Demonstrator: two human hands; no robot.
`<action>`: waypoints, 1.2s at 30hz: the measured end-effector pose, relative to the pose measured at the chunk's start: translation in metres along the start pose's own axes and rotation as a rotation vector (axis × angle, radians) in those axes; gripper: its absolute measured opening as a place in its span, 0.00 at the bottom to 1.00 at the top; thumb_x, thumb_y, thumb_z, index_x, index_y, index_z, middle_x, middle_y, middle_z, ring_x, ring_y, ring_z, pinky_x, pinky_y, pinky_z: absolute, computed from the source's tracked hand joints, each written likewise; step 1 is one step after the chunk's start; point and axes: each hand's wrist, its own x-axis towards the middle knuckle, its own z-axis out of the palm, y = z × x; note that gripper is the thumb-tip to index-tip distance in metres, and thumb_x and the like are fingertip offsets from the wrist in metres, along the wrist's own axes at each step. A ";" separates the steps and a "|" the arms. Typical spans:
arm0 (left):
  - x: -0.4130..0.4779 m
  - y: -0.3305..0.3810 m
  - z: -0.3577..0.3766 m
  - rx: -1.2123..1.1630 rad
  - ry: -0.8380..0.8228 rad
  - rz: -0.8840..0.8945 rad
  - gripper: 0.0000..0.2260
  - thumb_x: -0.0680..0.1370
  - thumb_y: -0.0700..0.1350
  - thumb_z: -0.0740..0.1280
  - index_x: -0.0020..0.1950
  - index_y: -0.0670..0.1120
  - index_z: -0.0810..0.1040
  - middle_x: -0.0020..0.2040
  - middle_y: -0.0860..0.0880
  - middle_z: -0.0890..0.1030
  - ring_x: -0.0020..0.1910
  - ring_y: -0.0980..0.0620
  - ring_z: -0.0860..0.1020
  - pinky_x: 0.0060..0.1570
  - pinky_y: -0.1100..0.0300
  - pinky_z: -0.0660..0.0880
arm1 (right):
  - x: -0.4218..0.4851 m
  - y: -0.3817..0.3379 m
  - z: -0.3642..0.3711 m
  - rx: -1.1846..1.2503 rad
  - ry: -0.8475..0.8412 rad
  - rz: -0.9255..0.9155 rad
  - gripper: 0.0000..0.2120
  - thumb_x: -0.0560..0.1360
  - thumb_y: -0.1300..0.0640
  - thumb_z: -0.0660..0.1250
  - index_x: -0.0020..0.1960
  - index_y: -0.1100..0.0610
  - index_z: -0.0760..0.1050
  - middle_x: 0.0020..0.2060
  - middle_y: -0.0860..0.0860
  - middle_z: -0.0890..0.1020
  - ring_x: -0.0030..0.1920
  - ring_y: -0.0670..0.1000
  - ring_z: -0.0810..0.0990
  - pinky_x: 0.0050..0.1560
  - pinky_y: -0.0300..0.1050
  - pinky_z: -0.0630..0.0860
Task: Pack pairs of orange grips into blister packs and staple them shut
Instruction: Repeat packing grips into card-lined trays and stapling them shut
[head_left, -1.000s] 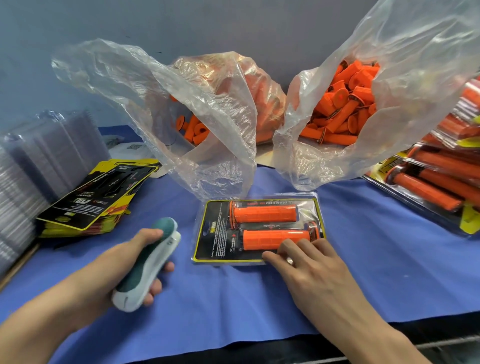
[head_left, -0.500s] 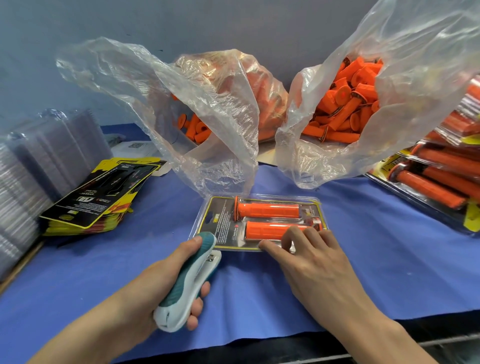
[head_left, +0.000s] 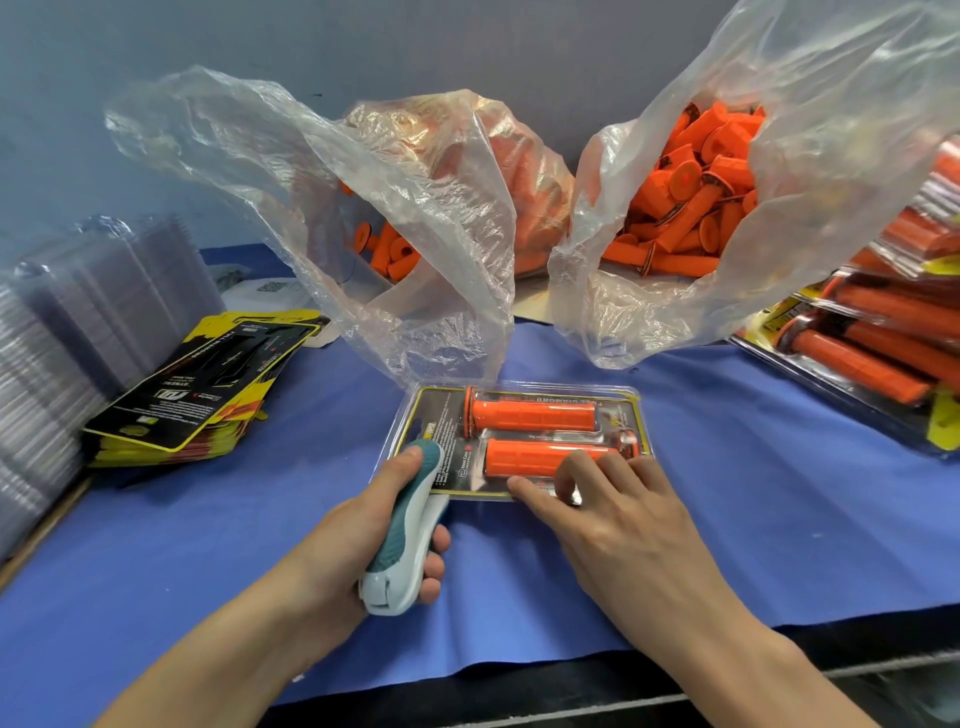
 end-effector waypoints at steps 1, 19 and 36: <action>0.000 0.000 0.001 -0.003 0.005 0.003 0.25 0.74 0.64 0.66 0.51 0.41 0.80 0.38 0.40 0.78 0.28 0.47 0.74 0.26 0.58 0.75 | 0.000 0.000 0.000 0.001 0.001 0.000 0.22 0.71 0.63 0.59 0.60 0.48 0.80 0.41 0.50 0.77 0.38 0.56 0.75 0.38 0.51 0.71; -0.008 0.015 -0.102 1.329 0.632 0.140 0.23 0.69 0.72 0.62 0.49 0.55 0.70 0.45 0.51 0.77 0.41 0.50 0.77 0.39 0.54 0.74 | 0.002 -0.009 -0.003 -0.042 -0.046 -0.027 0.11 0.72 0.63 0.65 0.48 0.49 0.79 0.39 0.50 0.74 0.37 0.55 0.73 0.40 0.50 0.66; 0.014 0.029 -0.008 0.156 0.140 0.667 0.21 0.78 0.61 0.61 0.65 0.50 0.77 0.56 0.47 0.83 0.54 0.50 0.82 0.56 0.51 0.79 | 0.055 0.020 -0.060 1.169 0.133 0.591 0.07 0.82 0.54 0.63 0.51 0.45 0.78 0.41 0.46 0.82 0.37 0.47 0.83 0.33 0.44 0.79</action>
